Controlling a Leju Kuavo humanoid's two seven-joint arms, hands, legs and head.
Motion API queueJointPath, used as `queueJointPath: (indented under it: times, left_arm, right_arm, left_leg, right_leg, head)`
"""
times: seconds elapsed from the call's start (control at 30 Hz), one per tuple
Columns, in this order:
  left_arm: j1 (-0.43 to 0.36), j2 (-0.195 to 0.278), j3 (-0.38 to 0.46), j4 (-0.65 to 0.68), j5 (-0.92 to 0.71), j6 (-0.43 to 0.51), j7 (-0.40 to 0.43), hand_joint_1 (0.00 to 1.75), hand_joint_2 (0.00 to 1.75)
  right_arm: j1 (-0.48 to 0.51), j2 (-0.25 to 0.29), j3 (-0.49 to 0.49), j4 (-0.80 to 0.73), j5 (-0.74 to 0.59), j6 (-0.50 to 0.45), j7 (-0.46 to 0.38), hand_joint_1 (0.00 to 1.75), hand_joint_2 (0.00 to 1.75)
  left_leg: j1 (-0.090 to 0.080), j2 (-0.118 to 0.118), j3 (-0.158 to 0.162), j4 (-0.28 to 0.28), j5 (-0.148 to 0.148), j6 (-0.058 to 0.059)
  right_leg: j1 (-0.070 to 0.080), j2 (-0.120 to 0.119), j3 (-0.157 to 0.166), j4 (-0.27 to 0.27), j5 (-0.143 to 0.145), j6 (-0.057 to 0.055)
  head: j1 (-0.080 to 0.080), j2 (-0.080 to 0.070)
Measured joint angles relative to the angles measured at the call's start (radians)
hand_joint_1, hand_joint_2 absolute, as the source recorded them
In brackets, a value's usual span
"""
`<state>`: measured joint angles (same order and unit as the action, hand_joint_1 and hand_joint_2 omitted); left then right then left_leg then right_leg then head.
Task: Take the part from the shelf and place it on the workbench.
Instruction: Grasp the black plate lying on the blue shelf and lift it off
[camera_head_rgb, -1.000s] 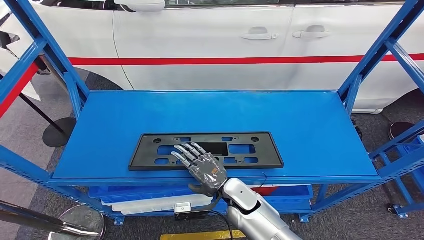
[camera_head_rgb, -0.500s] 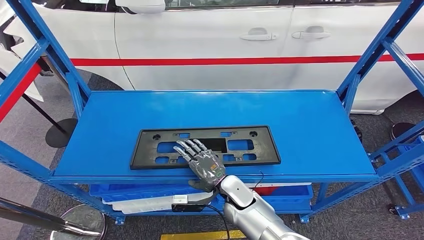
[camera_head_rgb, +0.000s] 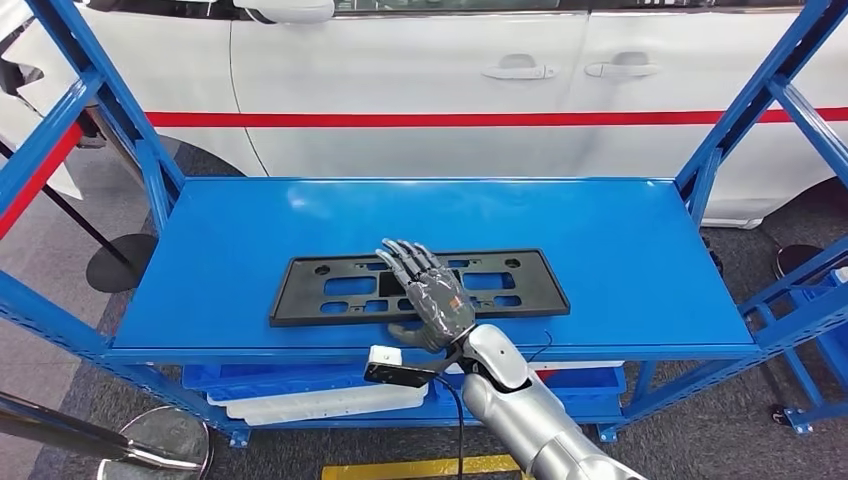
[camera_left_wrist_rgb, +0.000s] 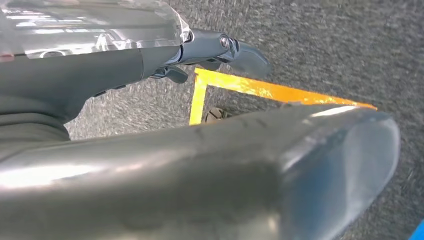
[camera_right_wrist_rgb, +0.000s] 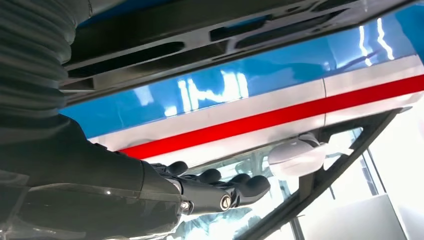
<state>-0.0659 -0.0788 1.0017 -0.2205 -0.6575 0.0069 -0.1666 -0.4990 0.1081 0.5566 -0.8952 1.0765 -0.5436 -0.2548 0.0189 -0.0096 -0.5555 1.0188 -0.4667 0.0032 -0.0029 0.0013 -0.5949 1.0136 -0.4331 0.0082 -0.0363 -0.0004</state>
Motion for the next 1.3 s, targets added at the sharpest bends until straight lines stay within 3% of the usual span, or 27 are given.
queueJointPath:
  times: [0.07,0.17,0.2,0.23,0.27,0.33,0.4,0.47,0.57,0.63,0.7,0.73,0.77,0.8,0.87,0.93,1.07,1.13,1.2,1.23,1.27,1.3]
  left_arm:
    - [0.000,0.000,0.000,0.000,0.000,0.000,0.000,0.00,0.00]
    - [-0.002,0.000,0.001,0.000,0.000,-0.001,-0.001,0.00,0.00]
    - [-0.003,0.000,0.001,0.000,0.000,-0.001,-0.002,0.00,0.00]
    - [-0.003,0.000,0.002,0.000,0.000,-0.001,-0.002,0.00,0.00]
    - [-0.003,0.000,0.002,0.000,0.000,0.000,-0.002,0.00,0.00]
    - [-0.002,-0.001,0.003,0.000,0.000,0.002,-0.004,0.00,0.00]
    - [-0.004,-0.003,0.003,0.000,0.000,0.003,-0.008,0.00,0.00]
    - [-0.005,-0.005,0.005,0.001,0.000,0.004,-0.012,0.00,0.00]
    - [-0.006,-0.004,0.013,0.001,0.000,0.005,-0.016,0.00,0.00]
    - [-0.008,-0.004,0.018,0.001,0.000,0.005,-0.017,0.00,0.00]
    - [-0.007,-0.004,0.021,0.001,0.000,0.004,-0.017,0.00,0.00]
    - [-0.006,-0.004,0.021,0.001,-0.001,0.004,-0.017,0.00,0.00]
    - [-0.005,-0.004,0.022,0.001,-0.001,0.003,-0.017,0.00,0.00]
    - [-0.004,-0.004,0.023,0.001,-0.002,0.002,-0.017,0.00,0.00]
    - [-0.006,-0.004,0.026,0.001,-0.003,0.000,-0.019,0.00,0.00]
    - [-0.009,-0.004,0.027,0.001,-0.004,-0.003,-0.022,0.00,0.00]
    - [-0.009,-0.004,0.029,0.001,-0.005,-0.005,-0.024,0.00,0.00]
    - [-0.010,-0.005,0.031,0.001,-0.005,-0.005,-0.024,0.00,0.00]
    - [-0.010,-0.005,0.035,0.001,-0.005,-0.003,-0.024,0.00,0.00]
    - [-0.010,-0.005,0.038,0.001,-0.005,-0.002,-0.024,0.00,0.00]
    - [-0.009,-0.005,0.040,0.001,-0.006,0.000,-0.024,0.00,0.00]
    - [-0.009,-0.005,0.042,0.001,-0.007,0.001,-0.024,0.00,0.00]
  right_arm:
    - [0.000,-0.003,-0.005,-0.006,-0.002,0.001,0.000,0.00,1.75]
    - [0.001,-0.007,-0.009,-0.012,-0.014,0.003,-0.006,0.00,1.75]
    - [0.003,-0.009,-0.010,-0.014,-0.025,0.004,-0.013,0.00,1.75]
    - [0.006,-0.011,-0.010,-0.017,-0.039,0.008,-0.022,0.00,1.75]
    - [0.009,-0.013,-0.011,-0.023,-0.052,0.013,-0.032,0.00,1.75]
    - [0.010,-0.016,-0.011,-0.042,-0.065,0.025,-0.046,0.00,1.75]
    - [0.008,-0.018,-0.006,-0.056,-0.043,0.030,-0.046,0.00,1.75]
    - [0.008,-0.020,0.007,-0.059,-0.005,0.029,-0.035,0.00,1.75]
    - [0.008,-0.023,0.028,-0.055,0.038,0.028,-0.021,0.00,1.75]
    - [0.004,-0.023,0.042,-0.047,0.064,0.028,-0.009,0.00,1.75]
    - [0.003,-0.025,0.057,-0.034,0.103,0.025,0.011,0.00,1.75]
    - [0.003,-0.027,0.064,-0.026,0.133,0.021,0.027,0.00,1.75]
    - [0.002,-0.029,0.072,-0.017,0.170,0.017,0.046,0.00,1.75]
    - [-0.001,-0.031,0.081,-0.007,0.209,0.014,0.066,0.00,1.75]
    - [-0.010,-0.032,0.100,0.016,0.277,0.009,0.097,0.00,1.75]
    - [-0.023,-0.032,0.117,0.039,0.313,0.005,0.115,0.00,1.75]
    - [-0.047,-0.032,0.141,0.074,0.328,-0.003,0.128,0.00,1.75]
    - [-0.054,-0.032,0.147,0.088,0.336,-0.006,0.138,0.00,1.75]
    - [-0.057,-0.031,0.152,0.105,0.354,-0.009,0.167,0.02,1.75]
    - [-0.060,-0.029,0.155,0.115,0.367,-0.010,0.191,0.12,1.75]
    - [-0.065,-0.026,0.157,0.127,0.380,-0.010,0.218,0.24,1.75]
    - [-0.072,-0.022,0.159,0.141,0.393,-0.010,0.247,0.58,1.75]
  left_leg:
    - [0.000,0.001,0.000,-0.004,0.006,0.013]
    - [-0.001,0.003,-0.004,-0.006,0.009,0.024]
    - [-0.002,0.003,-0.005,-0.006,0.009,0.025]
    - [-0.003,0.003,-0.005,-0.005,0.008,0.026]
    - [-0.004,0.002,-0.004,-0.005,0.008,0.026]
    - [-0.006,0.001,-0.001,-0.006,0.006,0.025]
    - [-0.008,0.001,-0.001,-0.006,0.003,0.019]
    - [-0.008,0.001,-0.002,-0.008,0.002,0.008]
    - [-0.007,0.002,-0.002,0.003,-0.013,-0.007]
    - [-0.006,0.003,-0.041,0.091,-0.065,-0.012]
    - [-0.006,0.003,-0.110,0.227,-0.120,-0.017]
    - [-0.005,0.003,-0.132,0.265,-0.125,-0.019]
    - [-0.005,0.003,-0.136,0.266,-0.110,-0.020]
    - [-0.005,0.004,-0.120,0.224,-0.077,-0.020]
    - [-0.006,0.006,-0.058,0.084,-0.009,-0.016]
    - [-0.008,0.006,-0.023,0.005,0.015,-0.005]
    - [-0.010,0.004,-0.017,-0.007,0.019,0.019]
    - [-0.007,0.005,-0.016,-0.012,0.024,0.029]
    - [-0.008,0.006,-0.017,-0.012,0.024,0.032]
    - [-0.008,0.006,-0.017,-0.012,0.024,0.032]
    - [-0.008,0.006,-0.016,-0.012,0.024,0.032]
    - [-0.008,0.006,-0.014,-0.012,0.024,0.031]
  right_leg:
    - [-0.004,0.000,-0.011,0.024,-0.019,0.010]
    - [-0.005,0.000,-0.090,0.190,-0.104,0.019]
    - [-0.005,0.000,-0.119,0.248,-0.123,0.019]
    - [-0.005,0.000,-0.134,0.275,-0.123,0.018]
    - [-0.004,0.000,-0.131,0.264,-0.105,0.015]
    - [0.000,0.000,-0.077,0.143,-0.035,0.003]
    - [0.007,0.000,-0.023,0.028,0.004,-0.009]
    - [0.014,0.000,-0.011,-0.001,0.003,-0.015]
    - [0.007,0.000,-0.002,-0.019,0.010,-0.027]
    - [0.004,-0.002,0.006,-0.030,0.013,-0.034]
    - [0.006,-0.003,0.006,-0.029,0.011,-0.038]
    - [0.008,-0.003,0.006,-0.027,0.010,-0.039]
    - [0.008,-0.003,0.006,-0.024,0.008,-0.039]
    - [0.008,-0.003,0.006,-0.021,0.005,-0.038]
    - [0.009,-0.001,0.006,-0.010,-0.002,-0.032]
    - [0.012,0.000,0.003,-0.003,-0.006,-0.024]
    - [0.010,0.000,-0.002,0.013,-0.019,-0.005]
    - [0.006,0.000,-0.038,0.096,-0.071,0.004]
    - [0.002,0.000,-0.102,0.231,-0.134,0.010]
    - [0.000,0.000,-0.123,0.276,-0.145,0.012]
    - [-0.002,0.000,-0.128,0.286,-0.139,0.012]
    - [-0.003,0.000,-0.110,0.253,-0.114,0.011]
  head:
    - [0.000,0.000]
    - [0.000,0.000]
    - [0.000,0.000]
    - [0.000,0.000]
    - [0.000,0.000]
    - [0.000,0.000]
    - [0.000,0.000]
    - [0.000,0.000]
    - [0.000,0.000]
    - [0.000,0.000]
    - [0.000,0.000]
    - [0.000,0.000]
    - [0.000,0.000]
    - [0.000,0.000]
    - [0.000,0.000]
    - [0.000,0.000]
    - [0.000,0.000]
    - [0.000,0.000]
    - [0.000,0.000]
    - [0.000,0.000]
    - [0.000,0.000]
    - [0.000,0.000]
